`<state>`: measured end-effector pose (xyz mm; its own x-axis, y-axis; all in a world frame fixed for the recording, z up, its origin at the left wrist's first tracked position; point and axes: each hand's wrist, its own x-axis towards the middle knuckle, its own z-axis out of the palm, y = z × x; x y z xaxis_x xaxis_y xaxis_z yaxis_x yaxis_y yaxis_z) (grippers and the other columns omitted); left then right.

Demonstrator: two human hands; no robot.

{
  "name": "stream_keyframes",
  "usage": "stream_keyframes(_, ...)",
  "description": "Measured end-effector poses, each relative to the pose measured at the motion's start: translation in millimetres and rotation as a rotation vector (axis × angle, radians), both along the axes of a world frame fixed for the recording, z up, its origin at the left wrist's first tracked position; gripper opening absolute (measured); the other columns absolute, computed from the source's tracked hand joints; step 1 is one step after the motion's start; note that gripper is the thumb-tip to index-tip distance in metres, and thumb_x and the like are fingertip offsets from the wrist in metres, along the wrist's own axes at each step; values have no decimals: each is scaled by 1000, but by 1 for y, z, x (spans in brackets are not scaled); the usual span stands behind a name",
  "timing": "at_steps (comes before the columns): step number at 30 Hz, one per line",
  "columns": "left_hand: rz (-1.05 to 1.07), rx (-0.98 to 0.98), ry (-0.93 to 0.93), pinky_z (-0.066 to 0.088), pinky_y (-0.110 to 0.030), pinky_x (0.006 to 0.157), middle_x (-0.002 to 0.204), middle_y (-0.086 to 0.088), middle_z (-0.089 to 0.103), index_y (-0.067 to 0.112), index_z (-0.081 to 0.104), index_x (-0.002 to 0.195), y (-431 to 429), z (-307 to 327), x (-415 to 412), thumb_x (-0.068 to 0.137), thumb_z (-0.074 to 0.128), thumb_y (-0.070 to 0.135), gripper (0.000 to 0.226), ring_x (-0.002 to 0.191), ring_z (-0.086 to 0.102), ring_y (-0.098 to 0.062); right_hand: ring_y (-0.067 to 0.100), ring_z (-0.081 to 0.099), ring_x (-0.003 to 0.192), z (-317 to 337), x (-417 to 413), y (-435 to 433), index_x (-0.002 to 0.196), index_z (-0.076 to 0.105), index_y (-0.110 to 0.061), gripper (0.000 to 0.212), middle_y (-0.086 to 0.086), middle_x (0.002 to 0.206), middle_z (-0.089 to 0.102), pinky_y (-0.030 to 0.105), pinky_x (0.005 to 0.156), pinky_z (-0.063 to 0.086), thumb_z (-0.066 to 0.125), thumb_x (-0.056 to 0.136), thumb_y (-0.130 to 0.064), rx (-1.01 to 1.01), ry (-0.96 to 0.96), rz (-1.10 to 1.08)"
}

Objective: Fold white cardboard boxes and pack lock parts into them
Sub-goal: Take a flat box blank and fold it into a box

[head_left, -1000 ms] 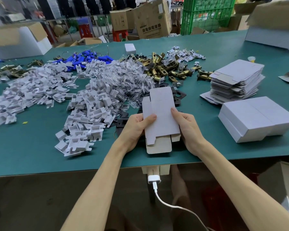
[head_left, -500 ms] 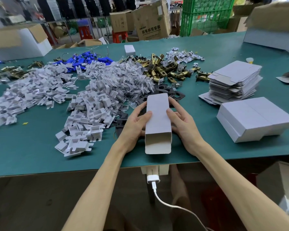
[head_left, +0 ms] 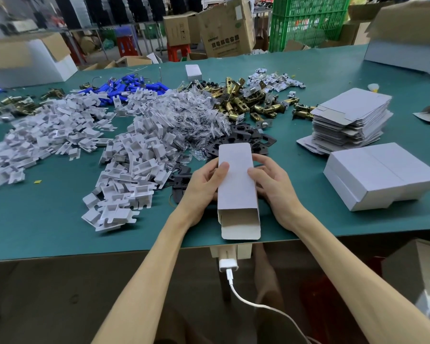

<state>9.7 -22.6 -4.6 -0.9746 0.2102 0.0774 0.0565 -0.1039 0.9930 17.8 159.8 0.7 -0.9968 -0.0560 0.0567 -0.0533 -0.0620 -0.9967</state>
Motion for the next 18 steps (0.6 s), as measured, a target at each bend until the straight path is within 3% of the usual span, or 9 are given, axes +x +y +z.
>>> stream_keyframes(2, 23, -21, 6, 54, -23, 58, 103, -5, 76, 15, 69, 121, 0, -1, 0, 105, 61, 34, 26, 84, 72, -15, 26, 73, 98, -1, 0, 0, 126, 64, -22, 25, 1, 102, 75, 50, 89, 58, 58, 101, -19, 0, 2, 14)
stream_keyframes(5, 63, -6, -13, 51, -21, 51, 86, 1, 74, 16, 72, 100, 0, -1, 0, 105, 61, 32, 20, 70, 70, -11, 21, 73, 94, 0, 2, 0, 119, 68, -16, 20, 2, 106, 76, 41, 80, 59, 57, 102, -18, -1, 10, 25)
stream_keyframes(10, 149, 4, -70, 40, -24, 41, 68, -6, 66, 7, 67, 80, 1, 0, 0, 107, 55, 40, 44, 50, 57, -18, 20, 72, 90, 2, 4, 0, 114, 70, -12, 18, 6, 106, 77, 36, 74, 55, 59, 102, -19, 5, -5, 26)
stream_keyframes(14, 164, 18, -105, 43, -27, 48, 78, -15, 66, -11, 65, 94, 1, -1, -1, 107, 55, 39, 53, 66, 60, -29, 26, 72, 95, 4, 5, 1, 114, 70, -11, 18, 10, 109, 76, 47, 86, 56, 60, 101, -16, -11, -3, 38)
stream_keyframes(18, 134, 46, -120, 48, -37, 63, 87, -17, 69, -3, 70, 97, 2, -2, -1, 106, 59, 35, 41, 81, 60, -36, 39, 70, 104, 6, 8, 1, 116, 70, -11, 19, 11, 111, 75, 55, 92, 55, 60, 101, -16, -30, -7, 34)
